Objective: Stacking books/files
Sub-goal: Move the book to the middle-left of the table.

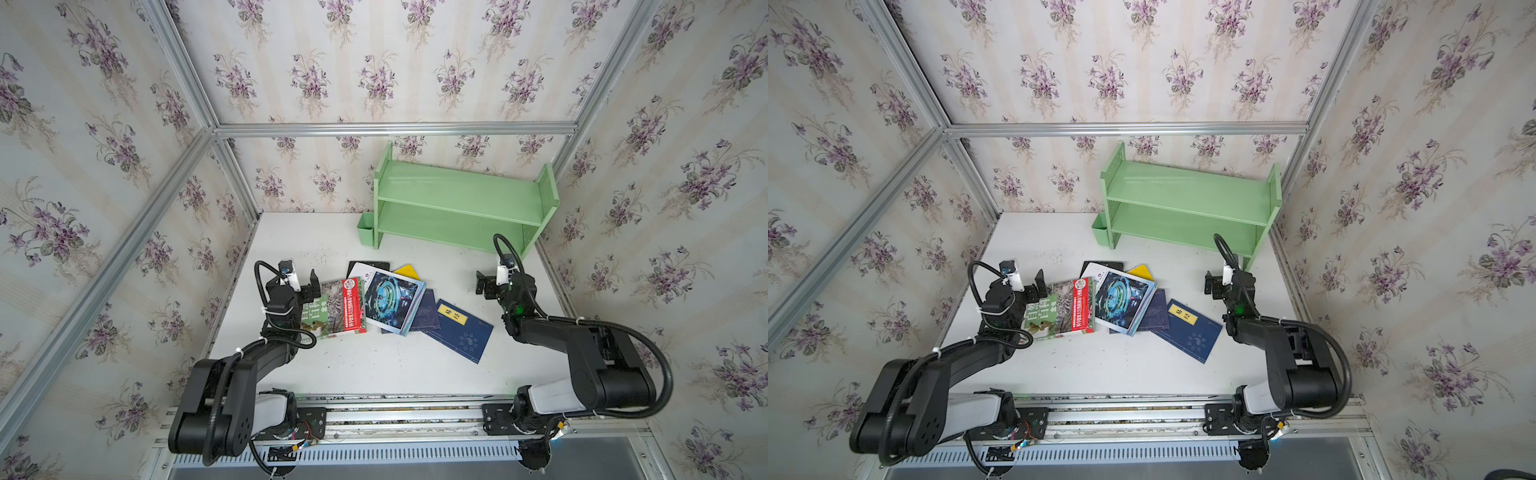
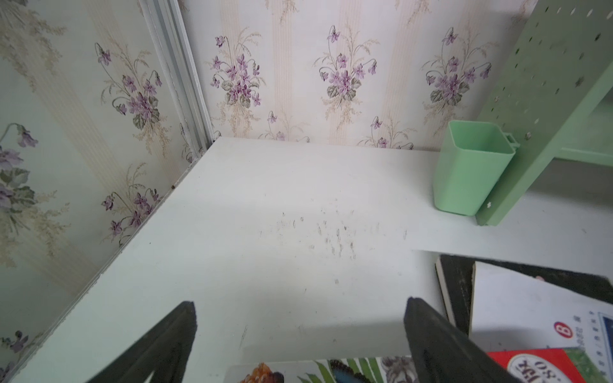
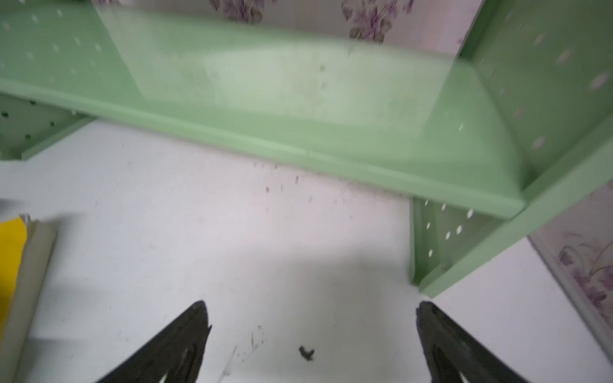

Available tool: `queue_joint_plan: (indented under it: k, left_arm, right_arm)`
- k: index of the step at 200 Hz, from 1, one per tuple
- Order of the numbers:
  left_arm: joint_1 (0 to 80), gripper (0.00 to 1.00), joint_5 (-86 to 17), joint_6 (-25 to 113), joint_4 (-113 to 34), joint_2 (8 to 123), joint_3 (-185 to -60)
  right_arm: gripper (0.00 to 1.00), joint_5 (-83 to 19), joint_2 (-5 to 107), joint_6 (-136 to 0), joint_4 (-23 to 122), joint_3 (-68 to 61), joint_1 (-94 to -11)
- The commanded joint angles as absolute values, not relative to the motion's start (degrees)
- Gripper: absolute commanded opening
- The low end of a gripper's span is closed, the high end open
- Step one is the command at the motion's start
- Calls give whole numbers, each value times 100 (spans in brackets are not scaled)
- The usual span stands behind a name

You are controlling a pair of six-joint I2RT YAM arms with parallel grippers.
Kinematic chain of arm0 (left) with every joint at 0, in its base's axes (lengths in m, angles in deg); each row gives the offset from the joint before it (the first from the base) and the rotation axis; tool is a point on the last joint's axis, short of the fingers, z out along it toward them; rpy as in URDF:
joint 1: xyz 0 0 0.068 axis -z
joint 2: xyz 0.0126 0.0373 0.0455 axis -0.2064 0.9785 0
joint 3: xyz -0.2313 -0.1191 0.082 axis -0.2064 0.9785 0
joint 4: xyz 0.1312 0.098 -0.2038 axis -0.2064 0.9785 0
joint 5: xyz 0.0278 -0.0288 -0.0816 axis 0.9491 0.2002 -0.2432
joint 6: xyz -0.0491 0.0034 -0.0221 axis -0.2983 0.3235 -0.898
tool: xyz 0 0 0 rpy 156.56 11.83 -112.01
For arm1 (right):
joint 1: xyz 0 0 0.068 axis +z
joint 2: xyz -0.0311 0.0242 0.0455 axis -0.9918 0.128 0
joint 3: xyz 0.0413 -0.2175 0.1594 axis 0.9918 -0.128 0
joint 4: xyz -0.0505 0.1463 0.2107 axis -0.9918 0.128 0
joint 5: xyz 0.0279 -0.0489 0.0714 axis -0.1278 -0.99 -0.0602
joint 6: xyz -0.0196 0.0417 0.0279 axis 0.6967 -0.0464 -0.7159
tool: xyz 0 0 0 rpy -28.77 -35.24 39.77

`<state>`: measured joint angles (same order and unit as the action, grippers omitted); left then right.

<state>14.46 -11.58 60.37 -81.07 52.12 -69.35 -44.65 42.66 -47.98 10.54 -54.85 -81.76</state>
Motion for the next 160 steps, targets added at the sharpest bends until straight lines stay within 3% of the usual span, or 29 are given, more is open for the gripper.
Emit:
queue_joint_plan:
  k: [1, 48, 75, 124, 160]
  left_arm:
    - [1438, 100, -1473, 6178, -7150, 4779, -7229]
    - [1449, 100, -1964, 4908, -4653, 3805, -8371]
    - [1502, 100, -2658, 3742, -3371, 3602, -9205]
    - [2253, 100, -3693, 1440, -2951, 3454, -9713]
    - [3201, 100, -3601, 1389, -2853, 3484, -10135]
  right_arm:
    - [100, -4187, 3604, -4912, 1986, -5253, -8159]
    - [100, -3951, 2098, -6661, 4524, -4474, -7975]
    - [100, -3554, 1666, -8027, 5213, -4190, -7670]
    - [100, -3709, 1705, -9922, 5036, -3886, -5884]
    - [100, -3966, 2122, -9981, 4833, -3260, -4696]
